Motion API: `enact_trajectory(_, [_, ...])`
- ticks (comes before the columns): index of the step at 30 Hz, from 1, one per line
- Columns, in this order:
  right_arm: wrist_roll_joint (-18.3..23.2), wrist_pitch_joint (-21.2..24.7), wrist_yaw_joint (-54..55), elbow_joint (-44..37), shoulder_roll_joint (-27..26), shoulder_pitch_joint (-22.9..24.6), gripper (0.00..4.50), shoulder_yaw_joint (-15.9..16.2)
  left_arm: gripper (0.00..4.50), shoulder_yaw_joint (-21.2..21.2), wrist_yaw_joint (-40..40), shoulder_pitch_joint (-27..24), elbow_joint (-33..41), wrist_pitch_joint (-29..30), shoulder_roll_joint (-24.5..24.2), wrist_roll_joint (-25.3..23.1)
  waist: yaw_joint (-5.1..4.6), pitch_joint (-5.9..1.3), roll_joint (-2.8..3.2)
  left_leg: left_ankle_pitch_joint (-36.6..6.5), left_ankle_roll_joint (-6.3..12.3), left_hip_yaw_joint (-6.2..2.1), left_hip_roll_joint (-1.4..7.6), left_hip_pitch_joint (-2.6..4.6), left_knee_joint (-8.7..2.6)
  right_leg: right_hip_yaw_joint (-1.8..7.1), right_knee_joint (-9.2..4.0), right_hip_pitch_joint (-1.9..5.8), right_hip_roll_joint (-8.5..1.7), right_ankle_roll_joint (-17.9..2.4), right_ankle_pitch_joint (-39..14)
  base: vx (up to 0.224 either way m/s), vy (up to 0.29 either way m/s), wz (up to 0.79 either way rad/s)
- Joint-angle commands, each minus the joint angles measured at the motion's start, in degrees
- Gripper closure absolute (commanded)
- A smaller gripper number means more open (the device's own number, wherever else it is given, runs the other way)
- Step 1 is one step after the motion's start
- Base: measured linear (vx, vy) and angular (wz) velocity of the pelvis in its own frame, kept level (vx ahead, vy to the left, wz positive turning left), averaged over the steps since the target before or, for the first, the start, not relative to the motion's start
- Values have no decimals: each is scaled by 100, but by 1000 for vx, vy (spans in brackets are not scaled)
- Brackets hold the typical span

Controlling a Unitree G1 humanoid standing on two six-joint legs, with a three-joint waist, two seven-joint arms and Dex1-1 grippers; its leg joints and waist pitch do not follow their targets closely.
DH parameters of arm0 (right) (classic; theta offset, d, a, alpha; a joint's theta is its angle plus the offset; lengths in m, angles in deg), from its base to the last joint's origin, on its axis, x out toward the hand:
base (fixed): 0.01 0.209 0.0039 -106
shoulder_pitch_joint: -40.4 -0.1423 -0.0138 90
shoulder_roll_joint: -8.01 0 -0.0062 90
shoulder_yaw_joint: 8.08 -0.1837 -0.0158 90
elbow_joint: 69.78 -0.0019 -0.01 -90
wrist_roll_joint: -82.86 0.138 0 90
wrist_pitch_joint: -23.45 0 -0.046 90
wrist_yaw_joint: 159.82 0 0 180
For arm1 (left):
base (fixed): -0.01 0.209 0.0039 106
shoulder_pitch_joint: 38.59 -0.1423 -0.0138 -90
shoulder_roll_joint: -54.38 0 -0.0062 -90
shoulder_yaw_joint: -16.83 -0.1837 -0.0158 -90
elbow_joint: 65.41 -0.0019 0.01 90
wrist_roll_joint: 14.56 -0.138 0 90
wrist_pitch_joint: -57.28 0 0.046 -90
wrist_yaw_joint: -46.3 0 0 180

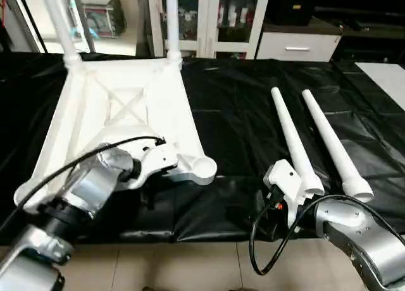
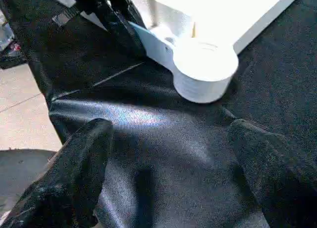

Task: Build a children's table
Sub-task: Rotate table base

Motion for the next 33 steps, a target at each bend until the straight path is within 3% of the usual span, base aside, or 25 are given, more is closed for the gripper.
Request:
enact_trajectory(1, [-91, -63, 48, 54, -8, -69, 43, -9, 444, 116, -561, -138, -36, 581, 202, -21, 43, -326, 3, -2066, -74, -155, 315, 71, -477, 257, -458, 187, -331, -1028, -2211, 0, 0, 0])
enact_trajectory(5, [-93, -72, 57, 78, -24, -83, 43, -9, 449, 189, -765, -140, 12, 834, 318, -69, 42, -318, -31, -2012, -21, -168, 291, 30, -476, 243, -488, 211, -341, -867, -2506, 0, 0, 0])
enact_trajectory(8, [-99, -80, 56, 78, -27, -76, 43, 9, 449, 157, -682, -183, 152, 596, 335, -36, 38, -312, -54, -2032, 8, -177, 288, 33, -470, 233, -530, 193, -350, -723, -2831, 0, 0, 0])
enact_trajectory(11, [-102, -82, 46, 103, -37, -106, 43, 22, 449, 78, -595, -219, 188, -76, 333, 25, 46, -316, -48, -2057, 25, -174, 299, 51, -473, 240, -539, 161, -339, -702, -2776, 0, 0, 0])
enact_trajectory(21, [-141, -68, 39, 124, -68, -164, 43, 4, 449, -194, -626, -169, -205, -839, -52, -342, 78, -310, -16, -2193, -42, -183, 295, 52, -494, 234, -541, 147, -339, -600, -2922, 0, 0, 0])
enact_trajectory(29, [-139, -51, 46, 88, -47, -124, 43, -64, 449, -14, -367, -226, -674, -1414, -557, -206, -7, -278, 25, -2693, -145, -254, 257, 66, -488, 160, -659, 108, -360, -267, -3809, 0, 0, 0])
enact_trajectory(33, [-140, -49, 55, 87, -61, -126, 43, -64, 449, 36, -98, -230, -692, -1630, -713, -72, -36, -283, 41, -2858, -194, -285, 273, 73, -516, 138, -652, 116, -358, -303, -3693, 0, 0, 0])
